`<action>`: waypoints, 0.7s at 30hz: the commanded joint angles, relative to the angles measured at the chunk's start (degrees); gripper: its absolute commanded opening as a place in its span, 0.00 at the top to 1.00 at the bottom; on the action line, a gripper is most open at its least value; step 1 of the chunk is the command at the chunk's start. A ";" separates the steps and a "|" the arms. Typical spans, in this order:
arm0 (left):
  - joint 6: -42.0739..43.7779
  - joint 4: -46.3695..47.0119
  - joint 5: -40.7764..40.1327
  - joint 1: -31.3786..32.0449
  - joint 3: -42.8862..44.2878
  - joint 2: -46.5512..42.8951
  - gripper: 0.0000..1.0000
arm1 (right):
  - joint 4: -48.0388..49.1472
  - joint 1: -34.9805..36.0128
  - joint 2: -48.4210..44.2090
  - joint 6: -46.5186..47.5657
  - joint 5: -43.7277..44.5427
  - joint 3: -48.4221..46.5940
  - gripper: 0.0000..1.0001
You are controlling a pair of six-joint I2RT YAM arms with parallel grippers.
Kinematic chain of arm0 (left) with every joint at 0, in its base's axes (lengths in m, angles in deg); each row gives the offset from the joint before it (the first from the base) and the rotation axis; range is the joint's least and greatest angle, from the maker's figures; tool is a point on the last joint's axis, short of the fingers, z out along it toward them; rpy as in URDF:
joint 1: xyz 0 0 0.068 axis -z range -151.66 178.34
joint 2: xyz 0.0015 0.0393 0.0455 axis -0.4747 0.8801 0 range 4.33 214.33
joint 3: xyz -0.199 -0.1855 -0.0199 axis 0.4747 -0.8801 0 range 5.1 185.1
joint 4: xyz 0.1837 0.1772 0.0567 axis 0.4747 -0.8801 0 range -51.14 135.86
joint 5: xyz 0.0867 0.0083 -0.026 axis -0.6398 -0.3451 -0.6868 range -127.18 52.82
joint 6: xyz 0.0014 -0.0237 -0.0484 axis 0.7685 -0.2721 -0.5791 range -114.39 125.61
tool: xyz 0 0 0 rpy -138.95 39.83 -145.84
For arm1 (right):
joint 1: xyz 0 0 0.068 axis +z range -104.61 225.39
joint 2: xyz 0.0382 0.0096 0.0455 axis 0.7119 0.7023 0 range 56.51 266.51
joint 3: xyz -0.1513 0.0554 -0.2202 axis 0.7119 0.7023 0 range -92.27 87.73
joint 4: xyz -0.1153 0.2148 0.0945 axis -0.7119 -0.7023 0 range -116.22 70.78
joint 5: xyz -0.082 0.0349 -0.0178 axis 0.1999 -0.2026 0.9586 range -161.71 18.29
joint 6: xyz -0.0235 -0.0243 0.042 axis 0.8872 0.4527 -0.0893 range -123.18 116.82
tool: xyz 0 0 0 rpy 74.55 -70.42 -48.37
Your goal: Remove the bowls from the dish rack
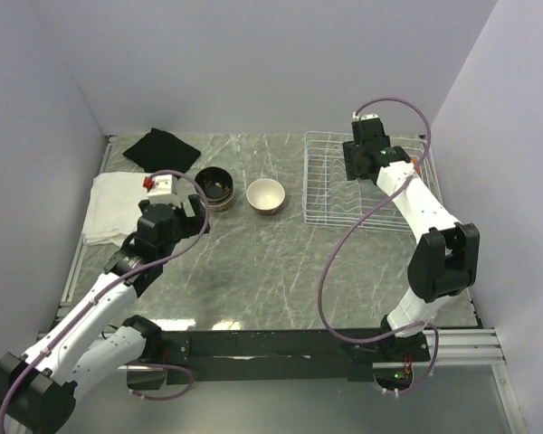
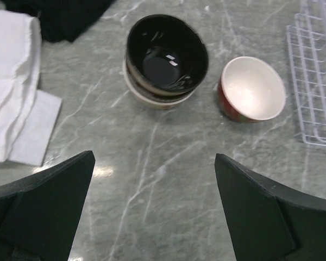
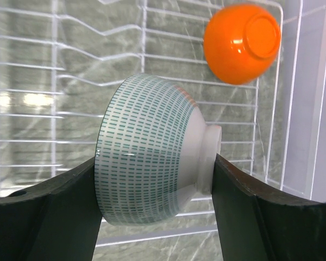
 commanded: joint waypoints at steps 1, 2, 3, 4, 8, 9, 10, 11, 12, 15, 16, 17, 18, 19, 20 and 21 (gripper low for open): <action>-2.00 3.75 5.67 0.52 5.83 3.96 0.01 | -0.06 -0.21 -5.56 -1.66 -3.66 -5.77 0.52; -2.26 4.19 7.07 0.70 6.53 5.02 0.01 | -0.33 -0.29 -6.09 -1.93 -5.67 -6.04 0.52; -2.53 5.24 7.78 0.88 8.10 7.20 0.01 | -0.77 -0.21 -6.53 -2.45 -6.91 -6.39 0.52; -3.14 5.86 8.57 1.23 8.90 8.44 0.01 | -0.86 -0.21 -7.23 -2.46 -8.06 -6.57 0.52; -5.16 9.20 13.32 2.37 13.12 14.86 0.01 | -1.56 -0.03 -9.17 -5.18 -14.91 -7.27 0.52; -5.60 9.81 15.07 2.63 14.78 17.40 0.01 | -1.56 0.06 -9.78 -6.05 -17.53 -7.27 0.52; -6.56 10.60 15.78 3.24 15.49 18.64 0.01 | -1.56 0.14 -10.05 -6.41 -18.86 -7.19 0.52; -6.92 12.35 16.31 3.60 16.98 21.09 0.01 | -1.56 0.41 -10.22 -6.67 -19.66 -7.10 0.52; -7.27 13.06 17.62 4.30 17.60 22.33 0.01 | -1.47 0.93 -10.75 -7.29 -21.32 -6.92 0.52; -8.94 15.96 19.30 5.62 20.06 26.99 0.01 | -1.12 2.68 -11.72 -8.34 -23.52 -6.13 0.52; -9.21 16.41 19.91 5.89 20.77 28.22 0.01 | -0.95 3.22 -11.89 -8.70 -24.93 -5.61 0.52; -9.47 17.28 20.79 6.15 21.99 30.41 0.01 | -0.86 3.66 -12.24 -9.05 -25.73 -5.34 0.52; -9.99 17.72 21.23 6.59 22.61 31.39 0.01 | -0.42 4.01 -12.68 -9.92 -26.43 -4.99 0.52; -10.35 18.16 22.28 6.76 23.14 32.35 0.01 | -0.16 4.97 -12.86 -10.36 -28.61 -4.29 0.52; -10.70 19.39 22.73 7.03 23.84 33.93 0.01 | 0.19 5.33 -13.21 -10.89 -29.50 -3.94 0.52; -11.40 19.92 23.43 7.38 24.20 34.73 0.01 | 0.98 5.85 -13.74 -11.94 -30.64 -3.50 0.52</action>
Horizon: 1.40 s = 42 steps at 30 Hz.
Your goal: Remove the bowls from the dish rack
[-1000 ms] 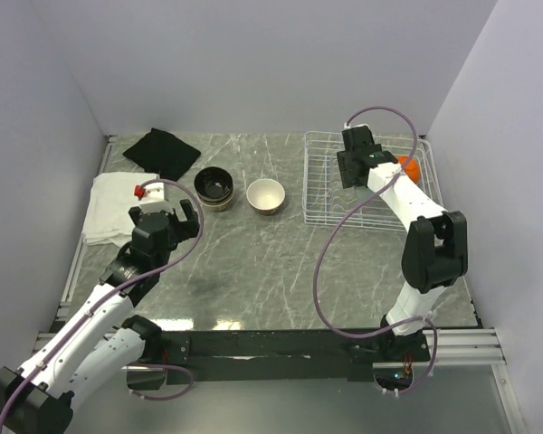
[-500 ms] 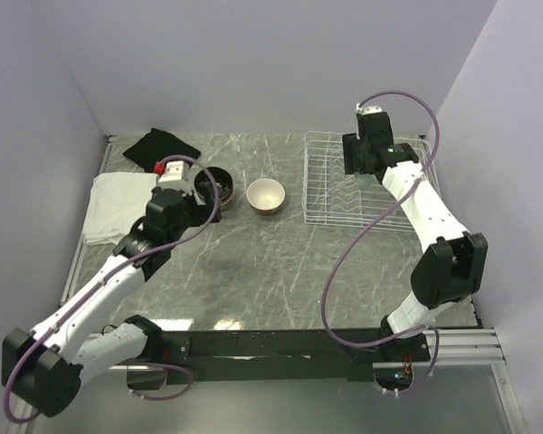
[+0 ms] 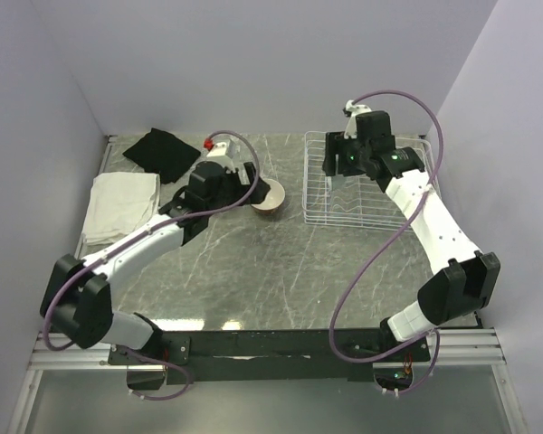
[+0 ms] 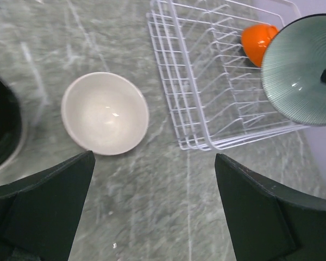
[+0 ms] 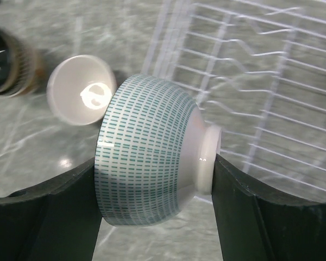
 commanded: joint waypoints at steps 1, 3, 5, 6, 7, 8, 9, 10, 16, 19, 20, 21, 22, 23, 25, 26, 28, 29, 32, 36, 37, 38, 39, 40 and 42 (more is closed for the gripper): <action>-3.49 6.74 5.73 1.35 4.16 3.41 0.00 | 4.64 2.77 -4.61 -3.82 -8.18 0.94 0.52; -4.20 8.41 6.88 2.05 5.04 5.17 0.01 | 6.04 3.74 -5.22 -5.22 -9.77 1.91 0.52; -4.64 9.38 8.19 2.49 5.56 6.31 0.00 | 6.92 4.80 -5.57 -6.19 -11.78 3.14 0.52; -5.25 10.34 8.63 2.84 5.57 6.67 0.01 | 7.88 5.15 -5.92 -7.15 -12.49 3.58 0.52; -5.52 10.88 9.07 2.93 5.65 6.93 0.01 | 8.50 5.41 -6.10 -7.68 -13.37 4.46 0.52; -5.78 11.40 9.77 3.02 5.65 7.54 0.00 | 9.03 5.59 -6.28 -8.82 -14.69 4.90 0.52; -6.48 12.19 10.22 3.11 5.65 7.81 0.01 | 10.43 5.85 -6.80 -9.44 -15.48 5.43 0.52; -6.83 12.63 10.66 3.20 5.65 8.07 0.01 | 11.14 5.94 -7.15 -10.06 -16.27 6.48 0.52; -9.82 15.10 13.91 3.37 4.87 10.44 0.04 | 16.32 6.29 -8.82 -14.45 -21.64 10.61 0.52; -11.05 15.80 15.31 3.29 4.51 11.50 0.08 | 19.31 6.38 -9.79 -16.65 -23.75 12.55 0.52; -11.58 15.98 15.58 3.37 4.51 11.68 0.09 | 20.45 6.38 -10.05 -17.61 -24.10 13.07 0.52; -11.93 16.07 16.19 3.37 4.25 11.85 0.09 | 21.07 6.38 -10.23 -18.06 -24.97 13.95 0.52; -12.28 16.59 16.37 3.37 3.90 12.12 0.11 | 21.77 6.47 -10.41 -18.50 -25.33 14.30 0.52; -13.07 16.94 16.72 3.37 3.64 12.12 0.13 | 23.00 6.38 -10.67 -19.37 -25.68 14.83 0.52; -13.78 17.47 17.51 3.37 3.02 12.21 0.16 | 24.24 6.47 -11.02 -20.51 -26.47 16.33 0.52; -14.39 18.08 17.78 3.37 2.84 12.21 0.17 | 25.20 6.30 -11.37 -20.96 -26.56 16.85 0.52; -14.92 18.44 18.13 3.37 2.32 12.12 0.23 | 26.61 6.38 -11.73 -22.09 -27.09 18.52 0.52; -15.71 18.87 18.13 3.29 1.97 12.12 0.26 | 27.74 6.38 -12.07 -22.45 -27.18 19.05 0.52; -17.11 19.49 18.22 3.11 0.82 11.86 0.34 | 30.73 6.30 -12.78 -24.47 -27.97 21.16 0.52; -19.84 21.24 19.09 2.06 -1.37 11.07 0.48 | 33.55 6.30 -13.48 -26.23 -27.88 23.97 0.51; -20.37 21.69 19.27 1.71 -2.60 10.46 0.57 | 33.99 6.30 -13.75 -26.84 -27.80 24.32 0.51; -21.33 22.30 19.71 1.01 -3.22 10.19 0.62 | 34.87 6.12 -13.83 -26.94 -27.71 25.20 0.51; -21.69 23.26 19.97 0.74 -4.44 9.66 0.67 | 35.31 5.86 -14.01 -27.20 -27.88 25.55 0.51; -21.95 23.88 20.15 0.13 -4.98 9.40 0.73 | 36.18 5.68 -14.10 -27.72 -28.06 26.08 0.51; -22.74 24.94 20.94 -0.40 -6.29 9.04 0.77 | 37.16 5.33 -14.27 -28.25 -28.67 27.22 0.51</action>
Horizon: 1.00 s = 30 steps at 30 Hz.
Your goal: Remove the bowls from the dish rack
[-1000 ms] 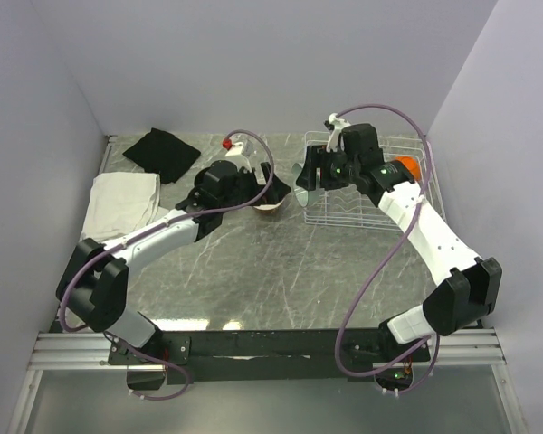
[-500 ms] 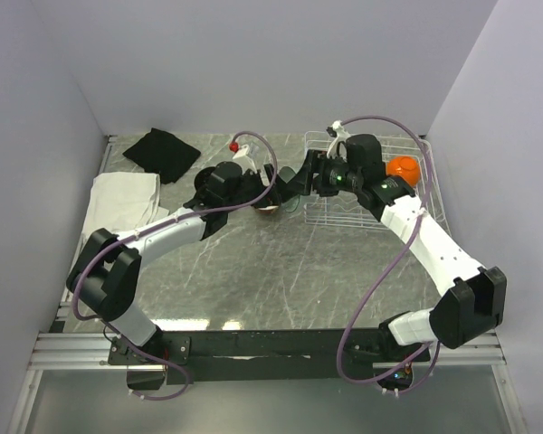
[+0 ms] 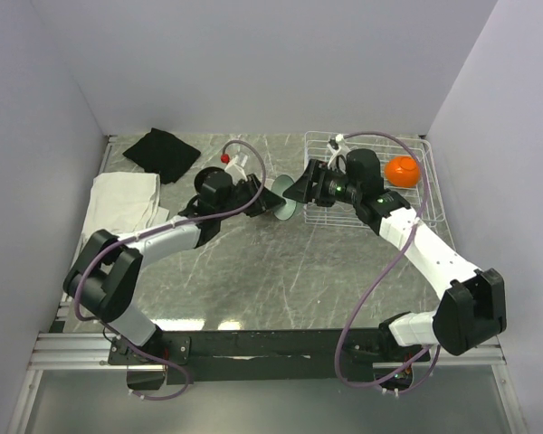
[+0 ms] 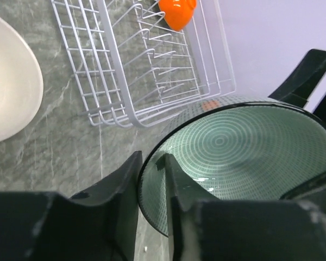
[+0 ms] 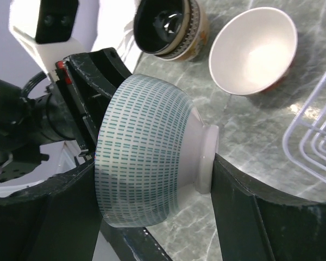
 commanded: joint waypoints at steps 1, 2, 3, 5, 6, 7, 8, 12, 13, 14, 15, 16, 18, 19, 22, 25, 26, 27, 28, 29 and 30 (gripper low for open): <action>-2.50 5.88 1.97 -2.17 -2.73 -2.87 0.81 | 9.46 -0.57 -3.87 -2.99 -2.20 0.80 0.51; -3.29 6.50 2.58 -2.53 -3.17 -3.04 0.84 | 9.91 -0.75 -3.79 -3.17 -2.38 1.59 0.51; -3.56 6.94 3.37 -2.79 -3.79 -3.13 0.85 | 10.00 -0.84 -3.96 -3.25 -2.38 2.03 0.50; -3.91 7.12 3.99 -3.93 -4.32 -3.66 0.91 | 11.57 -1.10 -4.22 -3.69 -2.12 3.43 0.50; -3.83 6.77 4.26 -4.37 -4.49 -4.18 0.92 | 11.93 -1.54 -4.40 -3.78 -2.12 3.88 0.48; -3.56 6.42 4.43 -5.25 -4.67 -4.45 0.97 | 12.19 -1.71 -4.57 -3.96 -1.77 4.32 0.46; -2.95 5.29 4.52 -5.87 -4.67 -4.80 0.99 | 12.28 -1.89 -4.66 -3.87 -1.59 5.02 0.44; -0.49 0.02 3.73 -8.50 -3.54 -6.73 0.99 | 12.11 -2.68 -5.28 -3.08 -0.89 6.86 0.30; 0.30 -1.48 3.04 -8.94 -3.09 -7.00 0.99 | 12.37 -3.12 -5.63 -3.17 -0.89 7.30 0.27; 1.87 -2.80 2.59 -9.56 -2.57 -7.26 0.99 | 12.72 -3.21 -5.80 -3.17 -0.89 8.01 0.25; 2.67 -5.42 2.42 -9.74 -1.43 -7.44 0.99 | 12.90 -3.38 -5.89 -3.17 -1.15 8.27 0.25; 3.90 -6.14 2.50 -9.91 -0.90 -7.53 0.99 | 13.25 -3.47 -5.98 -3.08 -1.50 8.54 0.25; 4.52 -7.46 2.94 -9.83 0.33 -7.35 0.99 | 13.87 -3.47 -5.89 -3.08 -2.03 8.98 0.25; 4.87 -8.08 2.85 -9.83 0.69 -7.35 0.99 | 13.69 -3.56 -5.72 -2.82 -2.20 8.98 0.24; 7.67 -13.76 -1.09 -9.83 3.23 -7.35 0.99 | 12.29 -3.47 -6.15 -0.98 -0.45 8.54 0.18; 12.32 -21.67 -7.50 -9.83 7.88 -6.39 0.99 | 8.34 -3.56 -6.86 2.00 2.88 7.49 0.11; 13.39 -23.10 -8.91 -9.83 9.11 -6.12 0.99 | 6.15 -3.65 -7.12 2.80 3.50 6.88 0.11; 14.36 -25.64 -11.53 -9.83 11.48 -5.42 0.99 | 5.09 -3.65 -7.21 3.68 4.12 6.52 0.08; 16.02 -27.23 -12.78 -9.83 12.80 -4.90 0.99 | 3.16 -3.65 -7.39 4.91 5.25 6.26 0.07; 16.91 -30.64 -13.84 -9.83 14.04 -4.19 0.99 | 2.27 -3.65 -7.47 5.44 5.79 5.82 0.07; 17.70 -31.72 -14.63 -9.83 16.31 -2.80 0.99 | 1.66 -3.65 -7.74 5.97 6.40 5.73 0.04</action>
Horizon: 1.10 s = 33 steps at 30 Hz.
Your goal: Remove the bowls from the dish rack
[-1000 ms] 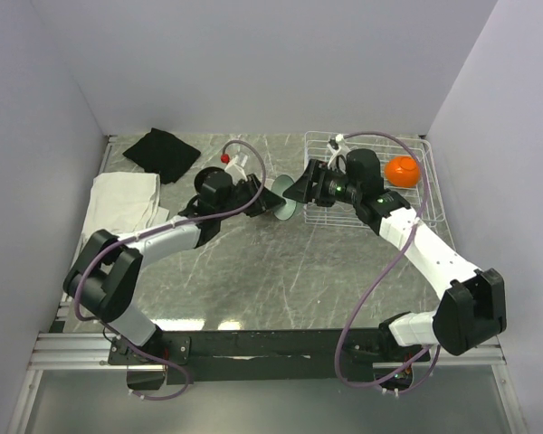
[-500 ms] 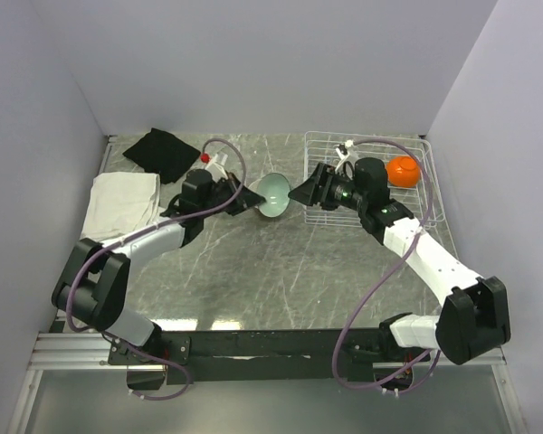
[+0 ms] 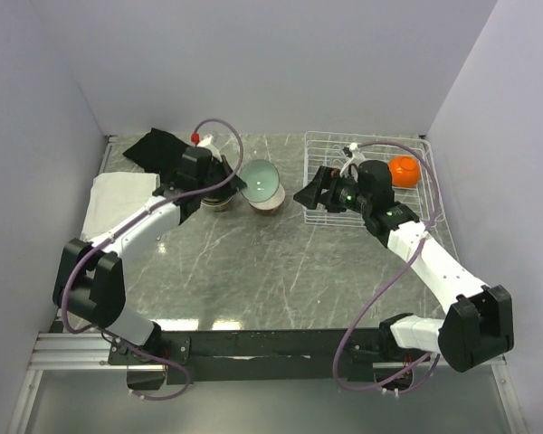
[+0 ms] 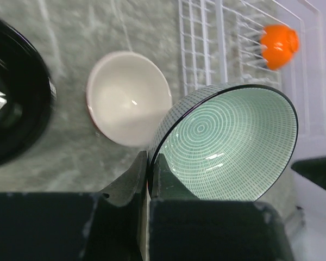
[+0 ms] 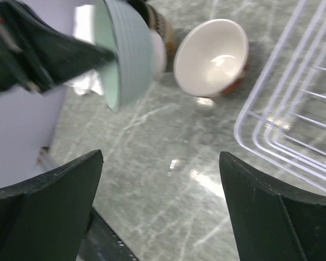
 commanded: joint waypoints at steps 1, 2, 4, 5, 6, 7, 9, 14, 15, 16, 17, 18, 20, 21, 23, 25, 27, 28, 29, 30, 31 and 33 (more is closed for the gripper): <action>7.38 -7.44 -8.01 0.05 9.40 2.55 0.99 | -4.51 -0.35 -3.12 5.12 5.18 -2.56 0.03; 8.01 -9.28 -8.63 0.23 10.45 3.25 0.99 | -5.13 -0.35 -3.39 5.30 6.06 -2.38 0.01; 9.93 -11.13 -9.77 0.75 13.88 6.06 0.99 | -5.57 -0.26 -4.44 5.82 7.38 -2.03 0.00; 10.47 -12.10 -10.04 0.93 15.11 7.20 0.99 | -6.35 -0.35 -4.62 6.09 8.61 -2.03 0.00; 10.91 -14.11 -10.04 1.19 17.65 9.39 0.99 | -6.71 -0.26 -4.97 6.35 9.05 -2.03 0.00; 11.78 -15.00 -10.04 1.63 18.98 10.54 0.99 | -7.76 -0.35 -5.32 7.05 9.75 -1.94 0.00; 12.67 -18.24 -10.04 2.33 22.92 13.87 0.99 | -8.73 -0.35 -5.94 7.76 11.42 -1.85 0.00; 14.60 -21.86 -13.38 4.53 28.39 19.25 0.99 | -10.84 -0.52 -8.05 9.17 13.89 -0.54 0.00; 14.69 -22.21 -13.56 4.71 29.53 20.65 0.99 | -10.93 -0.52 -8.66 9.34 14.15 -0.27 0.00; 14.87 -23.00 -13.73 4.88 30.15 21.36 0.99 | -10.93 -0.61 -8.76 9.34 14.15 -0.01 0.00; 14.87 -23.53 -13.73 4.80 30.76 21.97 0.99 | -11.02 -0.79 -9.10 9.34 14.15 0.43 0.00; 14.96 -23.88 -13.99 4.89 31.90 23.29 0.99 | -11.19 -1.05 -9.46 9.26 14.24 0.69 0.00; 15.04 -25.29 -13.91 4.89 33.66 24.17 0.99 | -11.55 -1.31 -9.81 9.52 14.24 1.05 0.00; 14.87 -25.81 -13.65 4.89 34.19 24.26 0.99 | -11.72 -1.66 -10.25 9.69 14.24 1.22 0.00; 14.96 -26.08 -13.30 4.97 34.28 23.39 0.99 | -12.42 -1.93 -10.77 10.13 14.51 1.40 0.00; 15.04 -26.34 -12.60 4.97 33.76 20.67 0.99 | -12.95 -2.63 -11.39 10.66 14.59 1.57 0.00; 15.04 -26.61 -12.15 4.97 31.83 16.73 0.99 | -13.04 -2.98 -12.09 11.01 14.68 1.66 0.00; 14.78 -26.52 -11.54 4.97 30.60 15.14 0.99 | -12.95 -3.33 -12.27 11.10 14.77 1.75 0.00; 14.52 -26.17 -11.54 4.97 27.63 13.47 0.99 | -12.87 -3.51 -12.36 11.27 14.68 1.84 0.00; 14.26 -26.08 -11.71 4.97 26.04 10.15 0.99 | -12.78 -3.60 -12.19 11.28 14.68 1.84 0.00; 13.64 -26.08 -12.41 4.89 24.20 8.37 0.99 | -12.43 -3.77 -12.18 11.28 14.77 1.66 0.00; 12.94 -26.52 -13.20 4.89 18.22 3.12 0.99 | -12.08 -3.95 -11.75 11.36 14.95 1.49 0.00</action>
